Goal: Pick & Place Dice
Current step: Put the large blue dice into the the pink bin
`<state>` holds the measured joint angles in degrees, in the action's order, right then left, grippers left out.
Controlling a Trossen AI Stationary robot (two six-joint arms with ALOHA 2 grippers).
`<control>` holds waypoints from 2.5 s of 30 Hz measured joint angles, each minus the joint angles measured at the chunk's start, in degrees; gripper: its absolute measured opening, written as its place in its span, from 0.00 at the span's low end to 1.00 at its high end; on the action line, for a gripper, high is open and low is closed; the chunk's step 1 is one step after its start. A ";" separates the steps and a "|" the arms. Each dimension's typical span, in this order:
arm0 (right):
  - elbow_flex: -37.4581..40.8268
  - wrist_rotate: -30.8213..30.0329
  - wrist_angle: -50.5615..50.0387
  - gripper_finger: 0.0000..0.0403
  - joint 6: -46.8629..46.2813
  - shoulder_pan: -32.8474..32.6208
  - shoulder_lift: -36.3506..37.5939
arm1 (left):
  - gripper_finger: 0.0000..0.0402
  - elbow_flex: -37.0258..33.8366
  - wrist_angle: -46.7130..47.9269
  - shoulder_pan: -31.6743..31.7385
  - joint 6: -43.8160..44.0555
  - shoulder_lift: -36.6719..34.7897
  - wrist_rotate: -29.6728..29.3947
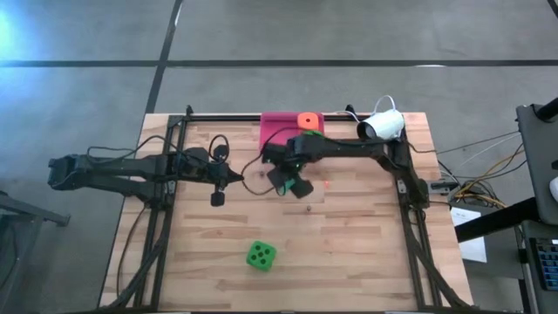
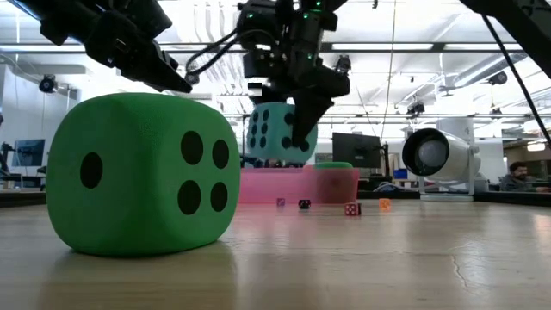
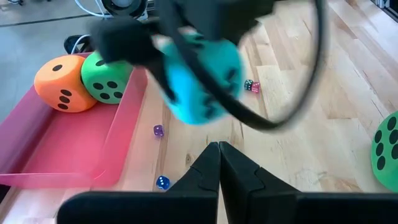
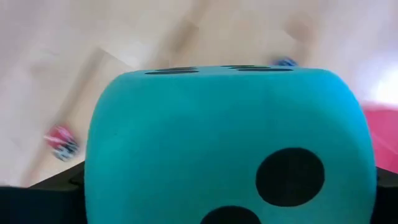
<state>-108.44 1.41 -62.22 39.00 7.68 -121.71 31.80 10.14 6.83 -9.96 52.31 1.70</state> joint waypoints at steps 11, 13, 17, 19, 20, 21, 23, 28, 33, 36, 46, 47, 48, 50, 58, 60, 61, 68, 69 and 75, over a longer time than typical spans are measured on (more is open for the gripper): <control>-0.09 -1.50 1.37 0.90 -1.26 12.81 7.65 | 0.02 0.01 -0.01 -0.02 -0.02 0.01 0.01; -0.09 -1.43 2.78 0.90 -2.50 15.28 8.14 | 0.02 0.01 0.01 -0.02 -0.04 0.00 0.01; -0.20 0.43 4.68 0.90 -3.48 19.18 8.02 | 0.02 0.01 -0.07 -0.02 -0.06 0.00 0.01; -0.20 2.93 6.76 0.90 -3.49 20.31 7.42 | 0.02 0.01 -0.09 -0.02 -0.07 0.00 0.01; -0.15 3.95 7.33 0.90 -3.50 20.92 7.31 | 0.02 0.01 -0.14 -0.02 -0.09 0.00 0.01; 0.03 4.52 8.08 0.90 -3.48 21.29 7.27 | 0.02 0.01 -0.14 -0.02 -0.09 0.01 0.01; -0.01 4.73 11.77 0.90 -3.50 21.52 6.71 | 0.02 0.01 -0.16 -0.02 -0.33 0.00 0.01; -0.02 5.10 17.00 0.90 -3.46 22.68 5.44 | 0.02 0.01 -0.40 -0.02 -0.50 0.00 0.01; 0.05 5.11 17.18 0.90 -2.84 23.80 2.07 | 0.02 0.01 -0.42 -0.02 -0.50 0.00 0.01; 0.07 4.59 17.48 0.90 -2.54 24.78 0.05 | 0.02 0.00 -0.43 -0.02 -0.50 0.01 0.01; -3.03 4.48 17.92 0.90 -0.81 27.56 -4.96 | 0.02 0.00 -0.47 -0.02 -0.69 0.01 -0.01; -3.57 4.46 17.99 0.90 -0.21 27.52 -5.51 | 0.02 0.01 -0.45 -0.02 -0.70 0.01 -0.01; -4.14 4.49 17.90 0.90 -0.01 27.52 -6.07 | 0.02 -0.01 -0.44 -0.02 -0.70 0.00 -0.01; -5.41 4.48 17.54 0.90 0.04 27.45 -7.14 | 0.02 0.01 -0.46 -0.02 -0.69 0.01 0.01; -11.31 4.45 11.43 0.90 -1.06 27.67 -11.77 | 0.02 0.00 -0.42 -0.02 -0.67 0.01 0.00; -12.28 4.44 10.24 0.90 -1.13 27.80 -12.53 | 0.02 0.01 -0.42 -0.01 -0.65 0.01 -0.01; -12.48 4.37 9.84 0.90 -1.13 27.82 -12.83 | 0.02 0.00 -0.42 -0.02 -0.59 0.01 -0.01; -13.03 3.10 9.44 0.90 -1.40 27.80 -13.54 | 0.02 0.00 -0.40 0.00 -0.22 0.01 -0.04; -13.03 3.10 9.36 0.90 -1.40 27.80 -13.48 | 0.02 0.00 -0.41 0.00 -0.18 0.00 -0.04; -12.96 2.93 8.52 0.90 -1.55 27.82 -12.75 | 0.02 0.01 -2.85 0.00 3.35 0.00 -7.98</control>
<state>-121.40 4.34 -53.69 37.45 35.51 -134.46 31.81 7.29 6.83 -6.60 52.31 -6.28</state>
